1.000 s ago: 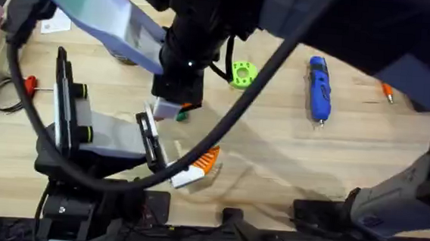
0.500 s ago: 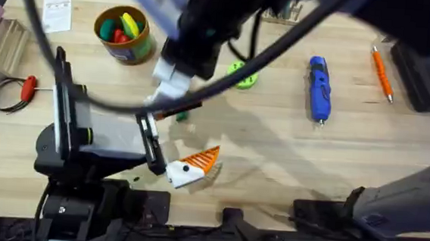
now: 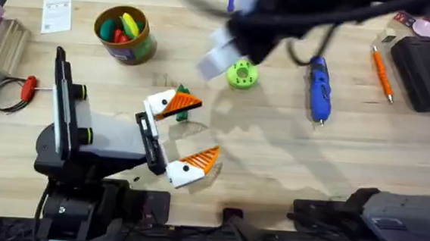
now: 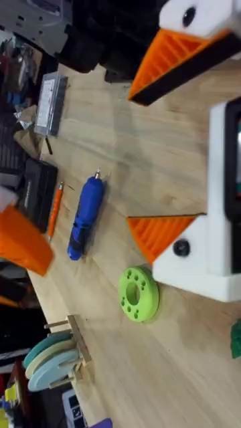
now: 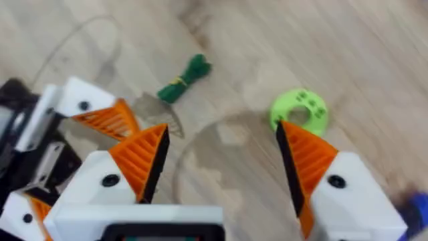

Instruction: Pick up the gripper from the table and insert it into the empty holder that is missing its gripper. Then pick up a screw, insert it into the mounting hole, and use the screwdriver to tighten it. Finally, clean up the table by picking up the vegetable and placing it into the bucket.

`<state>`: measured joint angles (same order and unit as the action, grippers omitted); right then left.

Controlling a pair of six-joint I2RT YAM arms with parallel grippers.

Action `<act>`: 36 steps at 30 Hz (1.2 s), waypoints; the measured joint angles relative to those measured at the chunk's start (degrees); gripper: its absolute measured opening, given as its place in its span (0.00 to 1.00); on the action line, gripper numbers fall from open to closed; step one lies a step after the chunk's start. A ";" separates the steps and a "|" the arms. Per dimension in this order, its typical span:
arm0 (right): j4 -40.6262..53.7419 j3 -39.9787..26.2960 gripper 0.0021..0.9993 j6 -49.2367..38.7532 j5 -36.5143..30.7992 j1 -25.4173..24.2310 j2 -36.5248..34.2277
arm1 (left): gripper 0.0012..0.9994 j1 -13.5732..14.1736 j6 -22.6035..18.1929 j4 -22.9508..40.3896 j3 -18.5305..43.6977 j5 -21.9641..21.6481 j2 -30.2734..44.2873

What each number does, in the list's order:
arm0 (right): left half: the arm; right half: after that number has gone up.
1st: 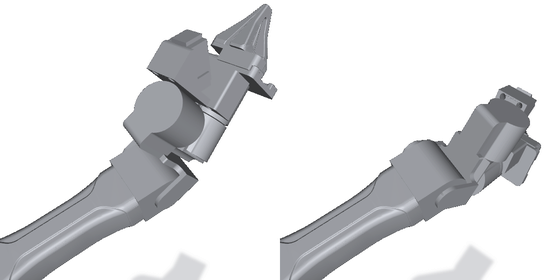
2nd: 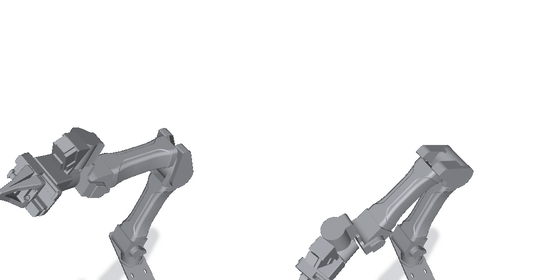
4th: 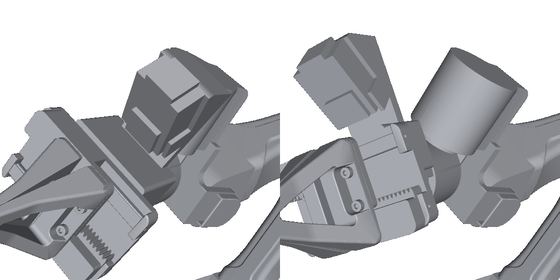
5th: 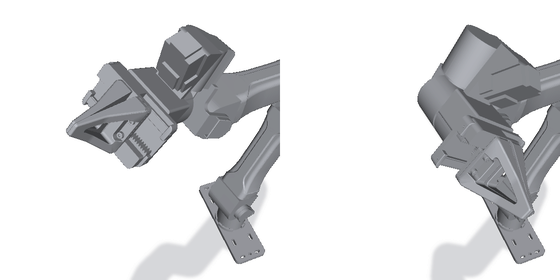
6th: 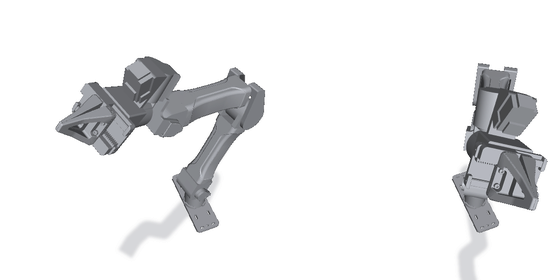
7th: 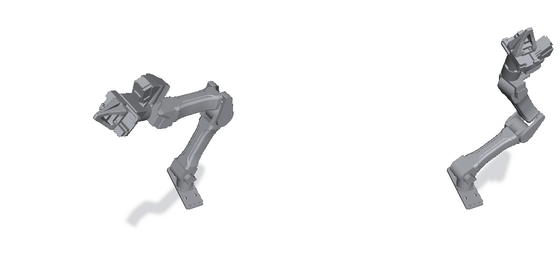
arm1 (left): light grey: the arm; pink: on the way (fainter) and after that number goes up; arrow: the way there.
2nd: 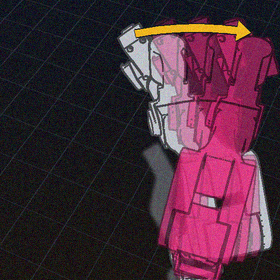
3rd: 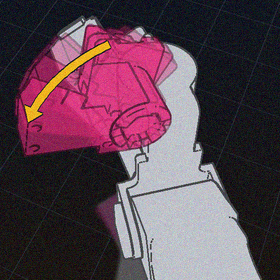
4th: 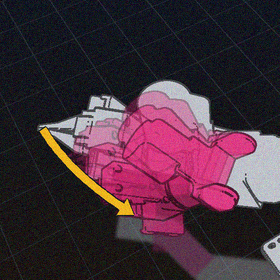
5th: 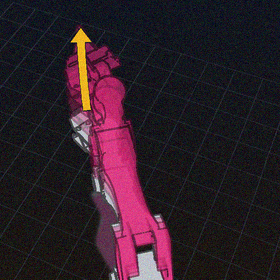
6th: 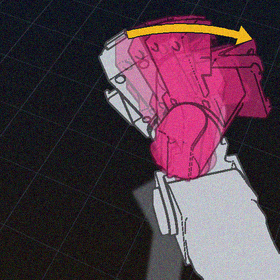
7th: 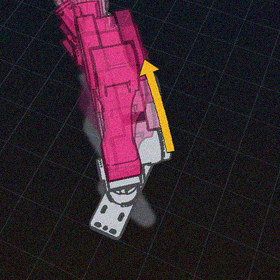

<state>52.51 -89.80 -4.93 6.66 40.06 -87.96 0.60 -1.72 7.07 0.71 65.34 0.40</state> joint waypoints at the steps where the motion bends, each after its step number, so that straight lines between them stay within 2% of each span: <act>1: 0.19 1.01 0.97 1.07 -0.09 -1.72 1.35 | 0.99 0.00 0.00 0.00 0.00 0.00 0.00; 7: 2.07 5.70 0.97 5.05 -3.09 -11.65 8.33 | 0.99 0.00 0.00 0.00 0.00 0.00 0.00; 12: 6.81 6.38 0.96 6.35 -5.38 -16.61 8.98 | 0.99 0.00 0.00 0.00 0.00 0.00 0.00; 17: 7.50 7.13 0.97 8.65 -6.01 -21.07 8.99 | 0.99 0.00 0.00 0.00 0.00 0.00 0.00; 25: 7.45 11.37 0.96 11.13 -6.46 -25.13 10.50 | 0.99 0.00 0.00 0.00 0.00 0.00 0.00; 35: 6.25 15.68 0.97 13.61 -8.20 -26.42 12.18 | 0.98 0.00 0.05 0.00 0.00 0.00 0.00; 36: 6.15 15.95 0.96 13.96 -8.78 -26.73 12.20 | 0.84 0.00 0.02 -0.04 0.00 -0.13 0.00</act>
<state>58.66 -73.85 9.03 -2.11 13.33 -75.76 0.60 -1.69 7.03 0.71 65.21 0.40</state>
